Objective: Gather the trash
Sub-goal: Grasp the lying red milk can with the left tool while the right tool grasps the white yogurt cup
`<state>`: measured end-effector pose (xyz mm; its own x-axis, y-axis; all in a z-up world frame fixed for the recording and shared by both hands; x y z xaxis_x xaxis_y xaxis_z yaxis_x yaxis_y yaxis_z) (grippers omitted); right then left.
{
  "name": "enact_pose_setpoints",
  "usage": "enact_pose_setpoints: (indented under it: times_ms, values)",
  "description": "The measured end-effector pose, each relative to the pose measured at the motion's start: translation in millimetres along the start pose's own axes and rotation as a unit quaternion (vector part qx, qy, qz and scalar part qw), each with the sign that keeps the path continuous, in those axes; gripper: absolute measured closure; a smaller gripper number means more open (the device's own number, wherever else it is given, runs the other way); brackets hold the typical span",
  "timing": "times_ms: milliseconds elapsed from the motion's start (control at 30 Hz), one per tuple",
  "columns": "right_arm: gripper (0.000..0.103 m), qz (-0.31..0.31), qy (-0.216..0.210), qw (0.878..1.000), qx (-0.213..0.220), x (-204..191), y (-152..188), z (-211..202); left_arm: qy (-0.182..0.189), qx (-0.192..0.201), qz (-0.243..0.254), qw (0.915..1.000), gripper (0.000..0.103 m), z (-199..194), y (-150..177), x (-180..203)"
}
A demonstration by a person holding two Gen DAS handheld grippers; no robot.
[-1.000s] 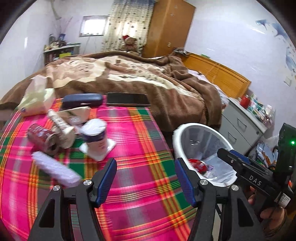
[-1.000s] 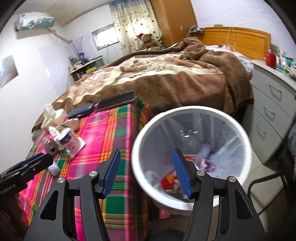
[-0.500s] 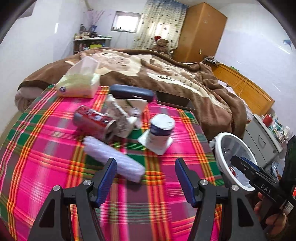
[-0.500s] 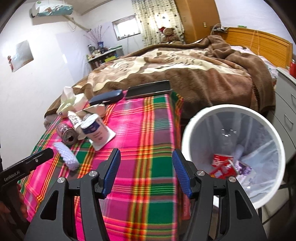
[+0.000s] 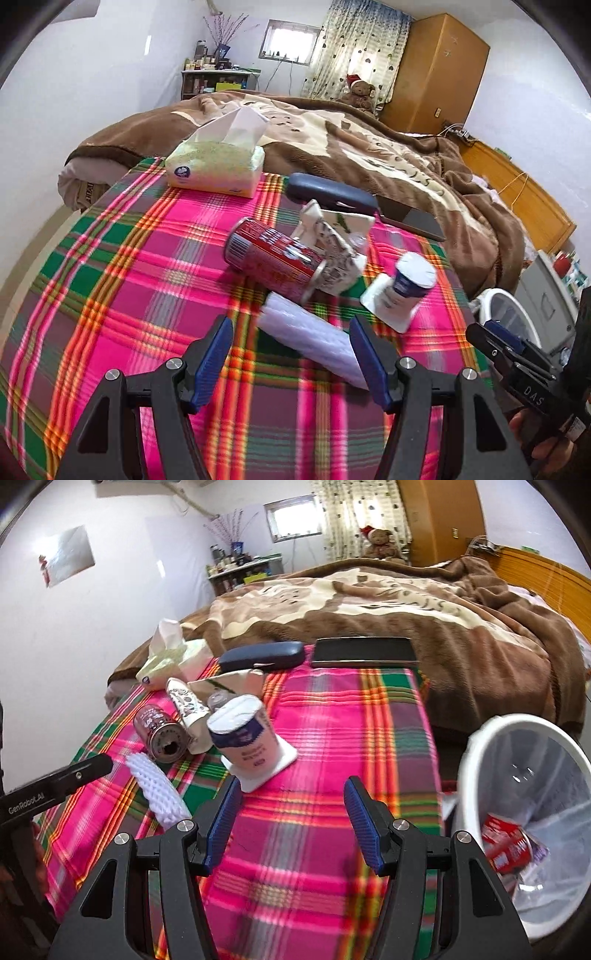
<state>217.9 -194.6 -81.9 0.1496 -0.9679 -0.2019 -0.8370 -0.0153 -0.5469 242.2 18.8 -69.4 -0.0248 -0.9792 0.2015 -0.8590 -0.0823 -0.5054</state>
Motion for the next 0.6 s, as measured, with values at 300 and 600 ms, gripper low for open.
enact_pose_setpoints:
  times_ms: [300, 600]
  values:
    - [0.039, -0.052, -0.005, 0.999, 0.0, -25.5, -19.0, 23.8, -0.006, -0.026, 0.015, 0.9995, 0.037, 29.9, -18.0, -3.1]
    - [0.038, -0.058, 0.002, 0.998, -0.008, -27.3, -27.5, 38.1, -0.005, -0.064, 0.03, 0.9975, 0.037, 62.0, -22.2, -2.7]
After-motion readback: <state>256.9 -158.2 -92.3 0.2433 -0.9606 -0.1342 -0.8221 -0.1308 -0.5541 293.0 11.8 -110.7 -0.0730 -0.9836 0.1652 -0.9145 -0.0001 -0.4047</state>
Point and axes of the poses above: each gripper's, at about its wrist camera, not at the fingertips, and z roughly the way its jaws point, x to its right, y to its underside, the point moved 8 cm from there along z, roughly the way its jaws point, and after that the axes turned 12 degrees about -x, right-handed, at the moved point
